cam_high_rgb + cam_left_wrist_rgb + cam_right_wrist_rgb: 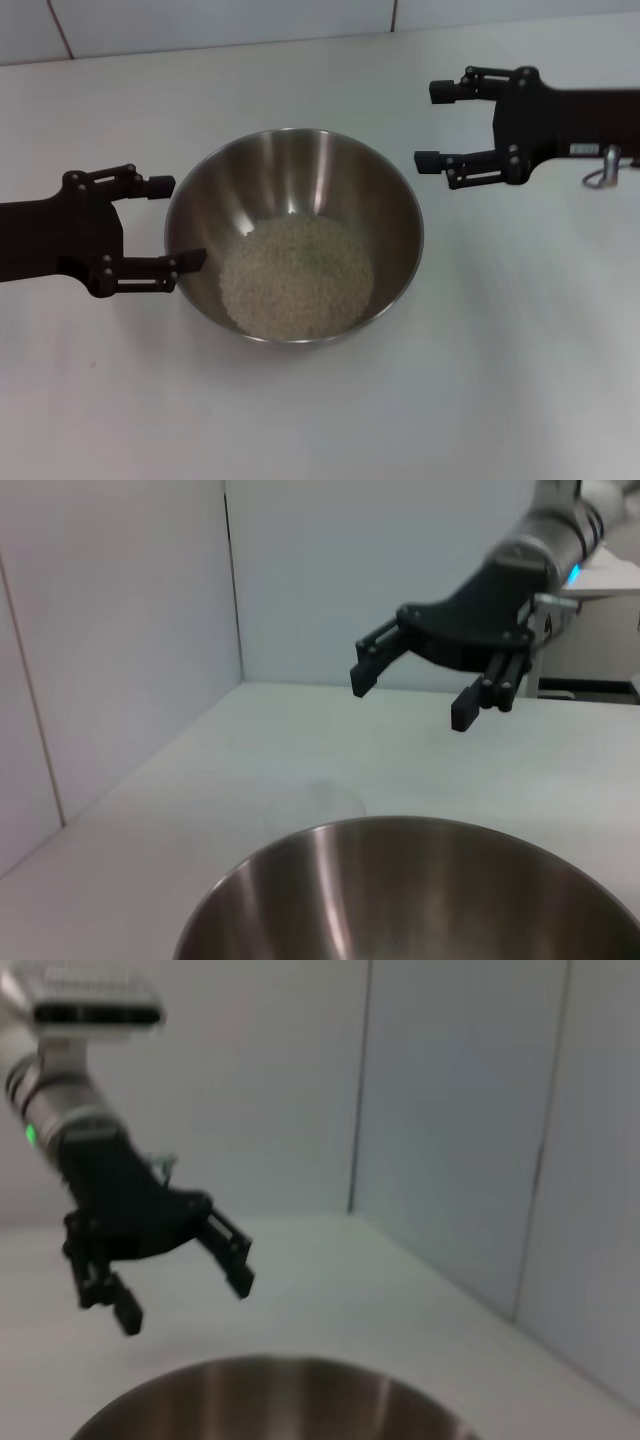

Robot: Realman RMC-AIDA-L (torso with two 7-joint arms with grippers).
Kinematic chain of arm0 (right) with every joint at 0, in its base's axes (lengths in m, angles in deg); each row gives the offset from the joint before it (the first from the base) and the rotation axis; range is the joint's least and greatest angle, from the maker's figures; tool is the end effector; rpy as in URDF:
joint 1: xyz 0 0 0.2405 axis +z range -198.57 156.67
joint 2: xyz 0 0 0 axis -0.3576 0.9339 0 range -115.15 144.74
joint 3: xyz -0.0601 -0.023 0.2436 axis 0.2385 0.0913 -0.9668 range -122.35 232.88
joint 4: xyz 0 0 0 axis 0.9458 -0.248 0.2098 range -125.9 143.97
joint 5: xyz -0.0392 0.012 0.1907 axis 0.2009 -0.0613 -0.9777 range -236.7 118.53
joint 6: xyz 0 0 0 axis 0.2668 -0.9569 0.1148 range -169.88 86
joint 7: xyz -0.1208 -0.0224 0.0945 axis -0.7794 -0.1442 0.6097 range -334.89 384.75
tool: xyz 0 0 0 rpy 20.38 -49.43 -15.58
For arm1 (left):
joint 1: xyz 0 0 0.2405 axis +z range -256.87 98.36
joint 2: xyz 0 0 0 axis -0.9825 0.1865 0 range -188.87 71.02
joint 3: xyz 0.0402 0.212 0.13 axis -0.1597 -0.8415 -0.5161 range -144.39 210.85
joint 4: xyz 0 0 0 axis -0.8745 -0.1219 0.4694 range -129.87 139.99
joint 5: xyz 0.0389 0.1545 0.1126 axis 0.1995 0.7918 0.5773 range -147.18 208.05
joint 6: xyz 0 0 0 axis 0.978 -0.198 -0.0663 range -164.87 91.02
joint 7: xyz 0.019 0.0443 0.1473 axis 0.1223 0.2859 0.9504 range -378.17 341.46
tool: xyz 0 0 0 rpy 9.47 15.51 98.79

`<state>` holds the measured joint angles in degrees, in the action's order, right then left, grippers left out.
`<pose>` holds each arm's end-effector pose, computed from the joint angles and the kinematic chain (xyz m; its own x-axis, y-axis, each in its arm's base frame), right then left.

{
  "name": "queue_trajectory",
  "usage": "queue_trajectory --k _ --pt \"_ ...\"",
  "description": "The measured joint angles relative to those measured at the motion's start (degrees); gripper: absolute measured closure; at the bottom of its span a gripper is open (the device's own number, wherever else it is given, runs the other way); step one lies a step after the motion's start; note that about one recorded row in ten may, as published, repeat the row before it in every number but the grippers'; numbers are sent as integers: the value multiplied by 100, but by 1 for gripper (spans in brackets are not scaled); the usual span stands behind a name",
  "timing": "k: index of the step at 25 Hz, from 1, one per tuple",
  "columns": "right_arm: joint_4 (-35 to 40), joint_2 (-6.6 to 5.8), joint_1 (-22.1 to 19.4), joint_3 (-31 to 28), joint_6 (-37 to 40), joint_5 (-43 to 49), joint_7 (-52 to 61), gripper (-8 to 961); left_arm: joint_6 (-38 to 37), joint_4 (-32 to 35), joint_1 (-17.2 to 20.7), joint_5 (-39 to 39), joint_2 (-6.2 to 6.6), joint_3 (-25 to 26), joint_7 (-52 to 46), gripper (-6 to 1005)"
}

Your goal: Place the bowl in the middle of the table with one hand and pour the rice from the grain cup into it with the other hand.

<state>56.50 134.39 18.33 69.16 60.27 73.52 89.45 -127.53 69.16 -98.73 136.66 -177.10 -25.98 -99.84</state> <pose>0.2265 0.3408 0.0437 0.8961 -0.0055 -0.4437 -0.1736 -0.9246 -0.3391 -0.2205 0.3002 0.0206 0.9325 0.0764 0.3529 0.1709 -0.9544 -0.2450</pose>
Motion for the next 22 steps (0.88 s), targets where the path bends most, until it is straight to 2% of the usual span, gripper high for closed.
queue_trajectory --k 2,3,4,8,14,22 --pt "434 -29 -10 853 -27 -207 676 118 2 25 -20 92 0 -3 -87 140" --pt "764 -11 -65 1482 -62 -309 1124 118 3 62 -29 181 -5 -1 -143 140" --pt "764 -11 -65 1482 -62 -309 1124 118 3 98 -46 258 -15 -3 -189 140" --pt "1077 8 -170 2331 -214 -447 1686 118 23 151 -95 391 -24 -32 -332 140" --pt "1085 5 -214 2735 -352 -505 1903 118 37 141 -171 494 -22 -36 -396 139" --pt "972 11 -226 2789 -479 -524 1919 118 37 130 -202 525 -21 -37 -400 139"
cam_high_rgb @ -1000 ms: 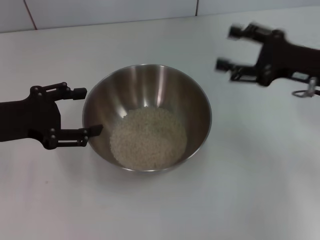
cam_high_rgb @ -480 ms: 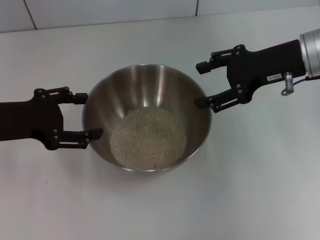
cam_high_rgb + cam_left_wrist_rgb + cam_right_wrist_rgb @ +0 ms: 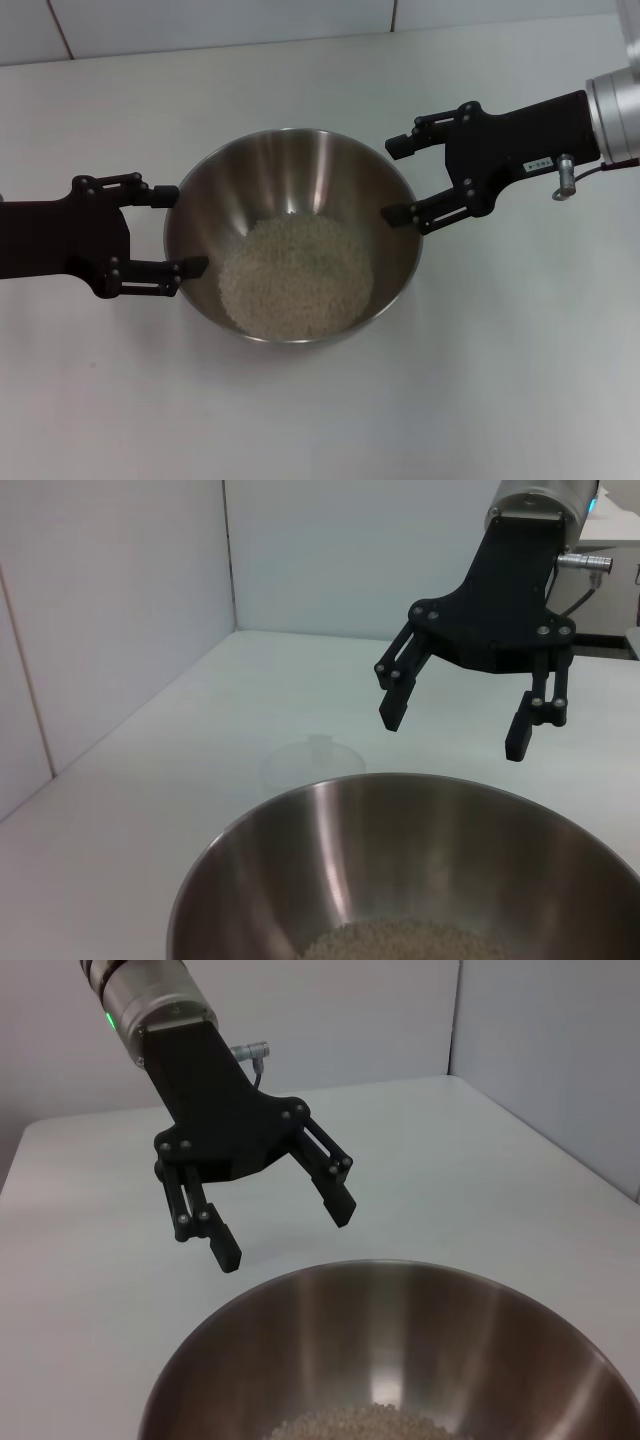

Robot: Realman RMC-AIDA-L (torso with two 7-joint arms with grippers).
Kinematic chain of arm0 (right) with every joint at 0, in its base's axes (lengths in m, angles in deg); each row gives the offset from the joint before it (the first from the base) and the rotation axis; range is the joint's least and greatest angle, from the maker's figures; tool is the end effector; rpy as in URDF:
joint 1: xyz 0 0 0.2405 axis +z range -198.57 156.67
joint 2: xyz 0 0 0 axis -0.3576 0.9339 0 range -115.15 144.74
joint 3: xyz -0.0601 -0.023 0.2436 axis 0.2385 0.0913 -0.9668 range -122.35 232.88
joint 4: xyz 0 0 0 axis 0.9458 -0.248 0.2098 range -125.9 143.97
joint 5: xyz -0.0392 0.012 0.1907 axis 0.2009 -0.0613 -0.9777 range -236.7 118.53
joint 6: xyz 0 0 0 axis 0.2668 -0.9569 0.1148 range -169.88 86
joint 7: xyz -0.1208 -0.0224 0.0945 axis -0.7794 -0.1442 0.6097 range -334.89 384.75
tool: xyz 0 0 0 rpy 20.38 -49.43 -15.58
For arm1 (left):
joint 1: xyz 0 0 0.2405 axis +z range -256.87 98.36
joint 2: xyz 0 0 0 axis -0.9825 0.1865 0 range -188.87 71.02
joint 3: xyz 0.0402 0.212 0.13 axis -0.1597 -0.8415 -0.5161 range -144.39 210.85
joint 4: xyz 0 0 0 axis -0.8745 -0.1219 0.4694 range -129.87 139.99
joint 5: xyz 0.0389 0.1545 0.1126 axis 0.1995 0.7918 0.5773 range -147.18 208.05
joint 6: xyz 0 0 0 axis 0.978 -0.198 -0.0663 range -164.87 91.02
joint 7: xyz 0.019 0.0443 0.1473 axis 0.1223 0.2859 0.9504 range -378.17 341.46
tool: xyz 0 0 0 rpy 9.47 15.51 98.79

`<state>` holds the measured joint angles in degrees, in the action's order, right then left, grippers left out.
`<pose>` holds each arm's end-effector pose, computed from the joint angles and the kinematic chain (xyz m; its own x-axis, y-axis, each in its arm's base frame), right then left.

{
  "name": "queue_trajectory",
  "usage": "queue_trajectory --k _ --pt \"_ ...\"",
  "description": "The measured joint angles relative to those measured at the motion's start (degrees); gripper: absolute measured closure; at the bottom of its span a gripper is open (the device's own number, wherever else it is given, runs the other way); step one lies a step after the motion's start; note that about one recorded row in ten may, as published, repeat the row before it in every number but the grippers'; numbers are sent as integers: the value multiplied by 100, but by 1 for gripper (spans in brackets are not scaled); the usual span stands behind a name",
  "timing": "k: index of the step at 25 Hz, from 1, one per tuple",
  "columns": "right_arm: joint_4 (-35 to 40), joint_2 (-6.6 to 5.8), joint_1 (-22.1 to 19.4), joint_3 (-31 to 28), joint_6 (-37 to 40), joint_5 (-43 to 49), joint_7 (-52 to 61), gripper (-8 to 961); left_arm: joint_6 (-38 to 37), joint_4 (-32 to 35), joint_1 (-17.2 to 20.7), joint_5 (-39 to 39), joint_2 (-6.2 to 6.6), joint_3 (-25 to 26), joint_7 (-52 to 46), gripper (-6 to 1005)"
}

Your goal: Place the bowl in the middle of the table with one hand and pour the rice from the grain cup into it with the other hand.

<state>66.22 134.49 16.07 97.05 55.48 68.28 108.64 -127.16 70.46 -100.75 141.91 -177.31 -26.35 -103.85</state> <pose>0.1976 0.3437 0.0217 0.9644 -0.1105 -0.2401 -0.1564 -0.9709 -0.1814 -0.2188 0.3067 0.0166 0.9531 0.1150 0.2800 0.1818 -0.9570 -0.2259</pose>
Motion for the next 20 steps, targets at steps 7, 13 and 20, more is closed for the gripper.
queue_trajectory --k 7,13,20 --pt "-31 0 -42 11 -76 -91 4 118 -1 -18 -21 10 -6 0 -2 139" --pt "-19 0 -135 80 -189 -289 0 118 -3 -19 -32 10 -9 0 -3 139" --pt "82 -6 -454 208 -245 -815 -49 118 6 20 -31 -26 -10 3 -3 139"
